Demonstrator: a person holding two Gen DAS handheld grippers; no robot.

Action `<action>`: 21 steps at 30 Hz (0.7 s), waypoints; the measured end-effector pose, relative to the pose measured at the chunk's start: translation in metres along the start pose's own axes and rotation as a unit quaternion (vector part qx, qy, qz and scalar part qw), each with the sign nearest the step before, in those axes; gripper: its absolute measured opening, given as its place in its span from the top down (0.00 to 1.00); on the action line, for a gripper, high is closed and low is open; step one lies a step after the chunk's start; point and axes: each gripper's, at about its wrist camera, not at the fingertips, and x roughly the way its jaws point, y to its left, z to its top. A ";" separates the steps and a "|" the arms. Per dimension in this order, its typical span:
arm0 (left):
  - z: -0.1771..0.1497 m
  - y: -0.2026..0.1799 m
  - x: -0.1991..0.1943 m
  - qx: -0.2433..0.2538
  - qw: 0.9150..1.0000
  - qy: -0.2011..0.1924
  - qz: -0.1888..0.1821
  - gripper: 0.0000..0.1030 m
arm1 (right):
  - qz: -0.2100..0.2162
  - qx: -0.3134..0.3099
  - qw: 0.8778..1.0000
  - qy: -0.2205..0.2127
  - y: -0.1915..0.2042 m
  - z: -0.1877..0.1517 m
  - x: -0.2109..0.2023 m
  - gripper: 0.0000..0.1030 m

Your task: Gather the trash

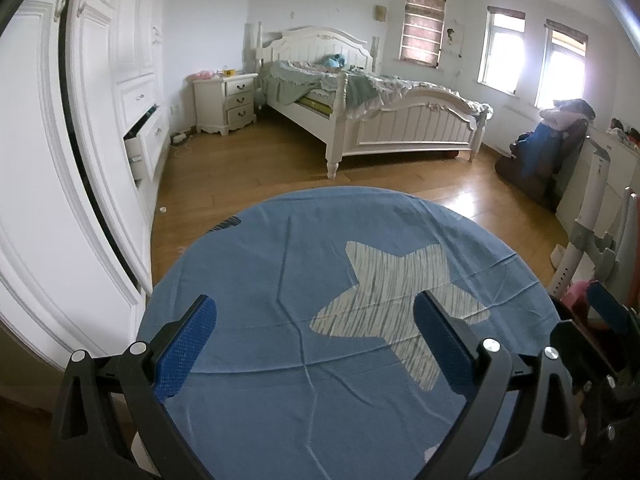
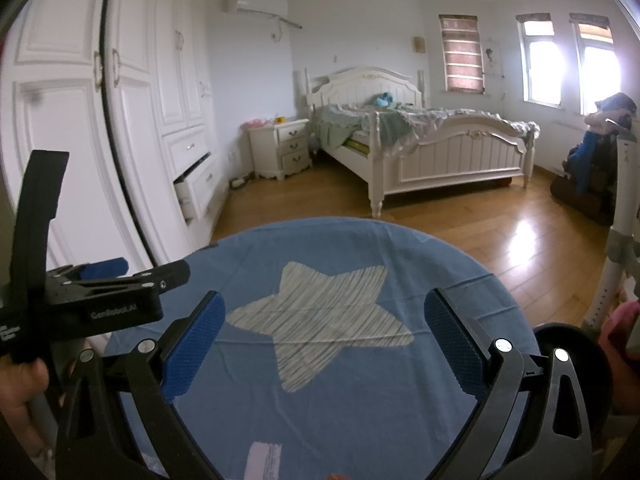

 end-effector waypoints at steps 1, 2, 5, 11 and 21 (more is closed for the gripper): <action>0.000 -0.001 0.000 0.001 1.000 0.000 0.000 0.05 | 0.000 0.000 1.000 0.001 0.000 0.000 0.001 0.05; 0.000 -0.001 0.001 0.002 1.000 0.001 0.000 0.05 | 0.000 0.001 1.000 0.002 0.000 -0.001 0.001 0.05; -0.001 -0.002 0.002 0.002 1.000 0.003 0.000 0.05 | 0.000 0.001 1.000 0.003 -0.001 -0.001 0.003 0.05; 0.000 -0.003 0.005 0.002 1.000 0.006 0.002 0.05 | 0.000 0.003 1.000 0.007 -0.003 -0.001 0.008 0.05; 0.005 -0.003 0.012 0.000 1.000 0.001 -0.019 0.05 | -0.001 0.009 1.000 0.017 -0.010 -0.001 0.021 0.05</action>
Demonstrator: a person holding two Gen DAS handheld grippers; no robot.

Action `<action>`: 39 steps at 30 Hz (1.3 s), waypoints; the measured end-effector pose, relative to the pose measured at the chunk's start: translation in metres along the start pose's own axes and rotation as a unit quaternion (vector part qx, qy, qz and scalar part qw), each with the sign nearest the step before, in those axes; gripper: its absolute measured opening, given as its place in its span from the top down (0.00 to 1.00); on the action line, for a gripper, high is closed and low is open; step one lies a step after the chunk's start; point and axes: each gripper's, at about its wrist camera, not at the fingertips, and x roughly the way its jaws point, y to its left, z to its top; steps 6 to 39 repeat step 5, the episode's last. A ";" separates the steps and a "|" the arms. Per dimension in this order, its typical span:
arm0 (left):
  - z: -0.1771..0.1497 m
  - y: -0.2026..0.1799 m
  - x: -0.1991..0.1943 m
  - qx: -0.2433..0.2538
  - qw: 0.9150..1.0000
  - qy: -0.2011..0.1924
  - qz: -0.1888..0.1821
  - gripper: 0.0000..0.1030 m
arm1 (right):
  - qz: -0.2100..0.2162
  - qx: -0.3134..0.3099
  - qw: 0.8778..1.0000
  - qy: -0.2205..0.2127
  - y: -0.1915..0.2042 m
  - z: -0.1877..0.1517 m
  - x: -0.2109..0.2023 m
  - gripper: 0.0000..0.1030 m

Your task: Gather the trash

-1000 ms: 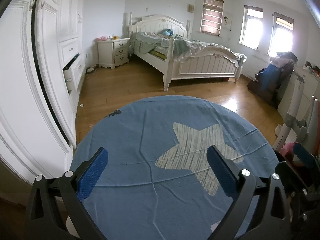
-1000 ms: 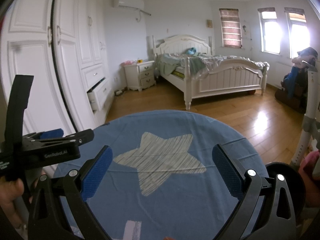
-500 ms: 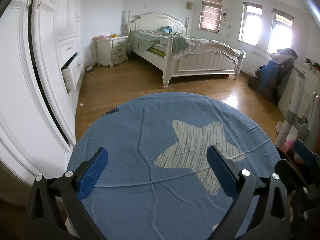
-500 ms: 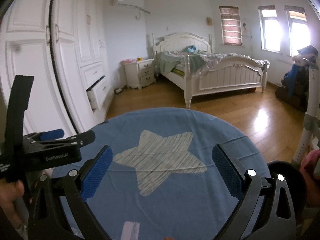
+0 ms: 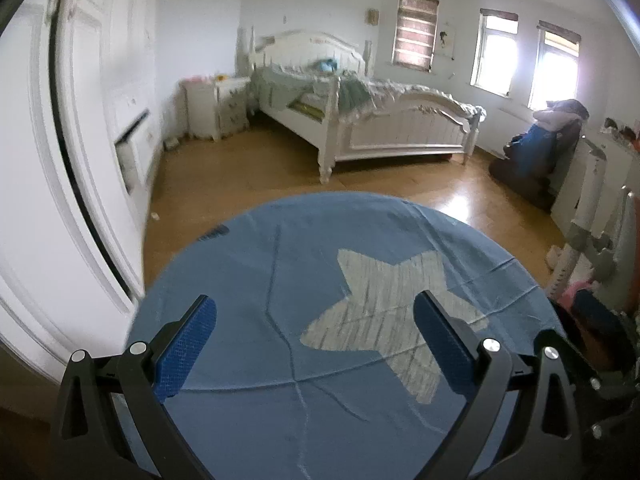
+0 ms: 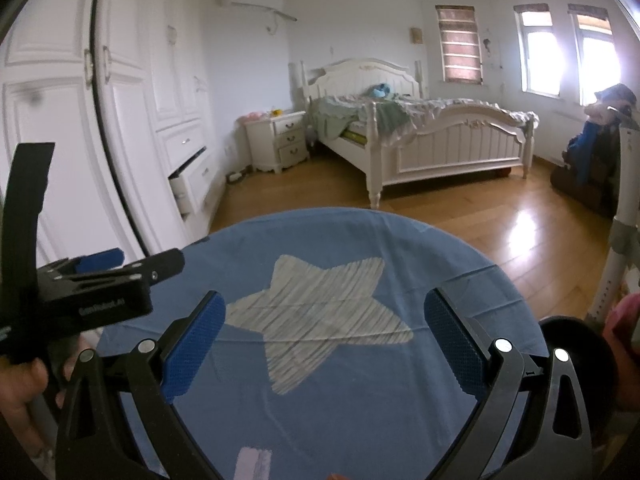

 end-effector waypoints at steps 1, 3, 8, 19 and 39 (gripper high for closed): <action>0.000 0.000 0.004 -0.001 1.000 0.007 -0.005 0.05 | -0.001 0.001 1.000 0.001 -0.001 0.000 0.001 0.05; 0.000 0.000 0.008 0.001 1.000 0.008 0.012 0.05 | -0.001 0.002 1.000 0.002 -0.003 0.000 0.005 0.05; 0.001 0.002 0.013 -0.002 1.000 0.013 0.012 0.05 | -0.002 0.003 1.000 0.004 -0.004 0.001 0.007 0.05; 0.001 0.002 0.013 -0.002 1.000 0.013 0.012 0.05 | -0.002 0.003 1.000 0.004 -0.004 0.001 0.007 0.05; 0.001 0.002 0.013 -0.002 1.000 0.013 0.012 0.05 | -0.002 0.003 1.000 0.004 -0.004 0.001 0.007 0.05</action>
